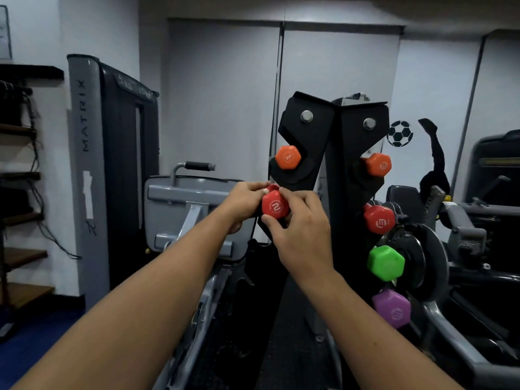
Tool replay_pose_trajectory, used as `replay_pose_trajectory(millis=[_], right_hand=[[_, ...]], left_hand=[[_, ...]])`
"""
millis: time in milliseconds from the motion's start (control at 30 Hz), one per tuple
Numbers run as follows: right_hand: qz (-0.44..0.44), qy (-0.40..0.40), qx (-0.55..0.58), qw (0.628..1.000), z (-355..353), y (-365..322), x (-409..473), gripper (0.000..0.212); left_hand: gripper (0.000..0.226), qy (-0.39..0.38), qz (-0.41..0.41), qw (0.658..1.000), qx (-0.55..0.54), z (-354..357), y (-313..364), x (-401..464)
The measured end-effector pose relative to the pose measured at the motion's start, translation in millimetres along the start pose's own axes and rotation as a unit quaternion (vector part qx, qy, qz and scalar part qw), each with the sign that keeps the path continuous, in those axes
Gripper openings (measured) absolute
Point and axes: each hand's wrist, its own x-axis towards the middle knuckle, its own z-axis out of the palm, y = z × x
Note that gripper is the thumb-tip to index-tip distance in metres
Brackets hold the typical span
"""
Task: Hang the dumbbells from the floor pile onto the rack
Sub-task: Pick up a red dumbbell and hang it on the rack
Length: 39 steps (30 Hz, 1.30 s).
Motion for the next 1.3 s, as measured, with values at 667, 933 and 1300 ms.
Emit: replay_pose_trajectory(millis=[667,933,1300], right_hand=[[-0.082,-0.096,-0.061,0.99,-72.7,1.9,-53.2,0.061],[-0.077,-0.094,-0.053,0.991,-110.5,-9.7,-71.6,0.055],[-0.026,-0.145,-0.004,0.989,-179.7,-14.2,-140.6,0.055]], left_hand=[[0.038,0.045,0.096,0.954,0.28,-31.7,26.5,-103.7],[0.048,0.046,0.165,0.918,0.357,-13.0,32.6,-162.1],[0.076,0.009,0.251,0.823,0.509,45.1,1.1,-296.8]])
